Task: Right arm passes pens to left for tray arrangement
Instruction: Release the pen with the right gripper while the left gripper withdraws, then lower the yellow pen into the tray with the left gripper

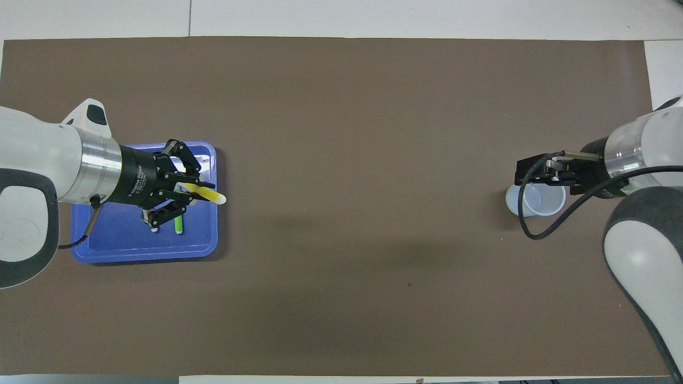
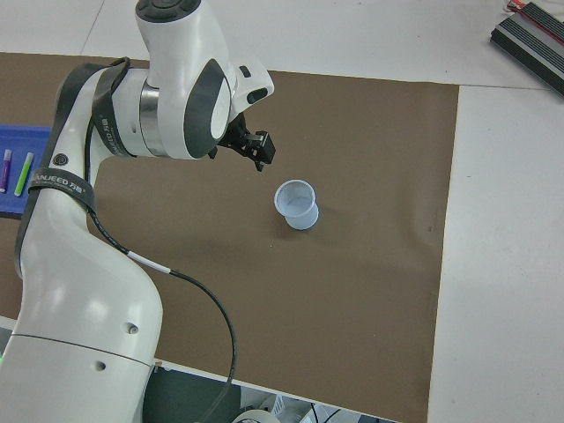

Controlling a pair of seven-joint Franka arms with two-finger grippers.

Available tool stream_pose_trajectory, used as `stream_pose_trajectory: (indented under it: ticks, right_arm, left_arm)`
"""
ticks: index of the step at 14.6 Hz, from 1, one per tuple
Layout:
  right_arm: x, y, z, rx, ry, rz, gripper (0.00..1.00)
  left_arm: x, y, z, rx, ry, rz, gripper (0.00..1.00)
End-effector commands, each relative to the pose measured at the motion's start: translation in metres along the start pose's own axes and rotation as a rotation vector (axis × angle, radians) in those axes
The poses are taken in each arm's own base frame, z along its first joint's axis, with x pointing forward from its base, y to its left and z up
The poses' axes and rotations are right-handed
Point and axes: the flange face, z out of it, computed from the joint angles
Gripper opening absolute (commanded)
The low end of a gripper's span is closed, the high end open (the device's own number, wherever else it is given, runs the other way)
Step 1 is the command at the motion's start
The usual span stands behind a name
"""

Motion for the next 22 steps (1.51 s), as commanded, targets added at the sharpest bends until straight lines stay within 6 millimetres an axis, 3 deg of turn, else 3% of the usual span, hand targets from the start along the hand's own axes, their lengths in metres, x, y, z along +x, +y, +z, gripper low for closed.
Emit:
stream_pose_trajectory:
  ticks: [1, 3, 5, 7, 10, 14, 18, 22]
  right_arm:
    - [0.012, 0.003, 0.011, -0.075, -0.047, -0.058, 1.00]
    - [0.013, 0.003, 0.013, -0.079, -0.048, -0.074, 1.00]
    - [0.015, 0.017, 0.013, -0.074, -0.045, -0.081, 1.00]
    - [0.017, 0.049, 0.012, -0.064, -0.060, -0.104, 1.00]
    - [0.018, 0.045, 0.011, -0.065, -0.055, -0.124, 1.00]
    - [0.020, 0.059, 0.000, -0.061, -0.036, -0.120, 1.00]
    - [0.018, 0.083, 0.001, -0.048, -0.035, -0.071, 1.00]
    - [0.017, 0.084, 0.003, -0.046, -0.030, -0.063, 1.00]
  left_arm:
    - [0.021, -0.029, 0.001, 0.072, 0.046, 0.194, 0.00]
    - [0.043, -0.046, 0.007, 0.147, 0.072, 0.350, 0.00]
    - [0.069, -0.061, 0.009, 0.202, 0.079, 0.485, 0.00]
    - [0.091, -0.070, 0.016, 0.261, 0.092, 0.589, 0.00]
    - [0.119, -0.082, 0.035, 0.325, 0.140, 0.702, 0.00]
    - [0.159, -0.113, 0.071, 0.355, 0.179, 0.804, 0.00]
    - [0.178, -0.122, 0.119, 0.334, 0.205, 0.828, 0.00]
    - [0.184, -0.122, 0.129, 0.323, 0.202, 0.832, 0.00]
